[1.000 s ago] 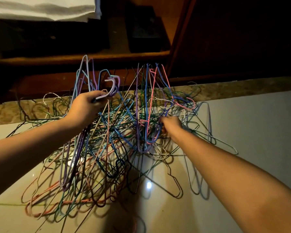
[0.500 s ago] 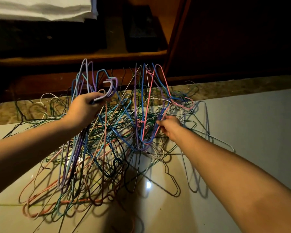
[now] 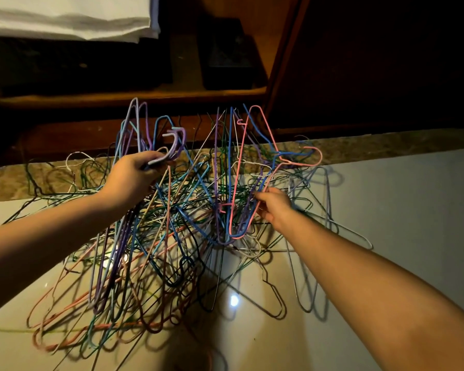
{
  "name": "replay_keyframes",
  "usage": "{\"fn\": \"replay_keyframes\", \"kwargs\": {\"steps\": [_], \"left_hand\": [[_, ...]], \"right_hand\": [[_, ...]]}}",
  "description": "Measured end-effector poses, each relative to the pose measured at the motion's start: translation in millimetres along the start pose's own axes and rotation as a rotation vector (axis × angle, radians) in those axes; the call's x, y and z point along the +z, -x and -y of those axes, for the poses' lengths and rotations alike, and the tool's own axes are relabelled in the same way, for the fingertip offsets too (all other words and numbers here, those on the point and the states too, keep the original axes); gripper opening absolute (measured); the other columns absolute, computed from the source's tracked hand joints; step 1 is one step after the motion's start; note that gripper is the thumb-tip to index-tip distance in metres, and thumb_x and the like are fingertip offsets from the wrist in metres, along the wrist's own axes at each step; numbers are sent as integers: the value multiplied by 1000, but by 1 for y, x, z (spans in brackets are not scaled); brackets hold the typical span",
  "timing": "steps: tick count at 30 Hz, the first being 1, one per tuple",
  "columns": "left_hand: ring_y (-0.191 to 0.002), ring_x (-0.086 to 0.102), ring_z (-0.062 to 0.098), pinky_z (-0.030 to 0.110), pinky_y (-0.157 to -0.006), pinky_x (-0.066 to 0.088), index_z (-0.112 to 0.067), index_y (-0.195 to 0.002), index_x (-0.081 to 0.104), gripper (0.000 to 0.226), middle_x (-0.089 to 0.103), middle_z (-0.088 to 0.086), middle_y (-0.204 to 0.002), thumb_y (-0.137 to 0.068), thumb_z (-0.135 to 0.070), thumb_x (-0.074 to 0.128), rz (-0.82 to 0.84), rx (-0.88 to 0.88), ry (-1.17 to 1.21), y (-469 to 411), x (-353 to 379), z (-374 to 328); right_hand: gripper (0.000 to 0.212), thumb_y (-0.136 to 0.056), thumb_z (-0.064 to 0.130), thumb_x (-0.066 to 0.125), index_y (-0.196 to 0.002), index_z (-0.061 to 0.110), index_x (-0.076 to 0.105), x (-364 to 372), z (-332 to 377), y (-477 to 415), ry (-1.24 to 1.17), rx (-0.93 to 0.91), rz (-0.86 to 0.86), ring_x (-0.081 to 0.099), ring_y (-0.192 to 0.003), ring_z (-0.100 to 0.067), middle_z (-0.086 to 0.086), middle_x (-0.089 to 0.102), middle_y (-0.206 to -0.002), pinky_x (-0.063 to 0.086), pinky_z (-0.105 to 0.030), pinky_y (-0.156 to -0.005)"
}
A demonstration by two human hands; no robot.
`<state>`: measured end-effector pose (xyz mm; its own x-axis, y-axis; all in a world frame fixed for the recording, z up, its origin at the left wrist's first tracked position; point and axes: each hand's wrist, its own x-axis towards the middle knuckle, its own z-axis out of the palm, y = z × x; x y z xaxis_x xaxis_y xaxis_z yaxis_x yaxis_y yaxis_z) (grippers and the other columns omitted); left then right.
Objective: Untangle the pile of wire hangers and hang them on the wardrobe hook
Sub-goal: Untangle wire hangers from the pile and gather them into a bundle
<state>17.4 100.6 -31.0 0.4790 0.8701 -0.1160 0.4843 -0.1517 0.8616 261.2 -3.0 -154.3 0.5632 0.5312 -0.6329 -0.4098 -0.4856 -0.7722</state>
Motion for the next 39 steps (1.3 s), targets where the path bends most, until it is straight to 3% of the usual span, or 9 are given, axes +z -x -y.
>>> {"fn": "replay_keyframes", "kwargs": {"steps": [5, 9, 12, 15, 18, 24, 28, 31, 39], "left_hand": [[-53, 37, 17, 13, -40, 29, -21, -88, 62, 18, 44, 4, -60, -94, -8, 50, -12, 20, -7, 0, 1, -2], [-54, 37, 17, 25, -49, 31, -22, -88, 63, 18, 46, 2, -59, -94, -9, 51, -2, 16, -5, 1, 1, 0], [-56, 39, 18, 26, -53, 31, -34, -78, 62, 31, 49, 0, -59, -93, -9, 53, -13, 7, 24, 1, 0, 2], [-59, 39, 19, 29, -55, 32, -30, -84, 64, 26, 49, 6, -65, -93, -9, 52, 0, 11, 40, 2, 0, 0], [-57, 39, 18, 28, -54, 31, -29, -83, 63, 25, 47, 5, -63, -93, -9, 52, -3, 16, 39, 2, -1, -2], [-56, 39, 17, 27, -53, 31, -32, -80, 62, 27, 47, 3, -61, -93, -10, 52, -11, 7, 44, 3, -3, -3], [-55, 38, 15, 27, -52, 29, -27, -83, 64, 22, 45, 0, -58, -93, -11, 53, -19, 17, 30, 3, -3, -4], [-55, 38, 17, 28, -53, 29, -32, -81, 63, 24, 46, 1, -58, -93, -13, 54, -16, 21, 48, 4, -4, -5], [-53, 37, 15, 25, -51, 28, -34, -74, 63, 29, 46, -2, -55, -92, -13, 55, -13, 29, 56, 5, -8, -2]], "right_hand": [[21, -78, 9, 68, -69, 15, 50, 1, 6, 5, 113, -83, -98, 52, -58, -22, -6, 55, -64, 48, -39, -58], [21, -77, 11, 68, -89, 12, 51, -3, 11, 10, 262, -93, -163, 44, -50, -18, -4, 52, -67, 36, -23, -41], [17, -77, 17, 63, -91, 13, 53, -3, 13, 11, 382, -145, -269, 56, -66, -26, -10, 60, -80, 47, -33, -57], [21, -89, 17, 51, -106, 8, 59, -7, 17, 17, 548, -190, -376, 60, -91, -32, -16, 63, -99, 46, -35, -74], [23, -93, 18, 45, -109, 6, 57, -11, 19, 20, 666, -252, -447, 61, -96, -36, -19, 63, -106, 52, -42, -81], [20, -97, 19, 35, -103, 8, 50, -11, 23, 29, 721, -278, -503, 59, -85, -35, -21, 64, -98, 48, -38, -71], [20, -97, 18, 37, -111, 10, 49, -12, 28, 39, 851, -393, -530, 58, -92, -36, -17, 61, -107, 37, -35, -66], [26, -95, 19, 43, -117, 11, 55, -15, 33, 41, 893, -474, -547, 55, -102, -36, -14, 53, -120, 43, -37, -73], [24, -91, 9, 47, -114, 6, 55, -23, 34, 34, 1020, -358, -543, 59, -98, -36, -17, 57, -114, 47, -37, -76]]}}
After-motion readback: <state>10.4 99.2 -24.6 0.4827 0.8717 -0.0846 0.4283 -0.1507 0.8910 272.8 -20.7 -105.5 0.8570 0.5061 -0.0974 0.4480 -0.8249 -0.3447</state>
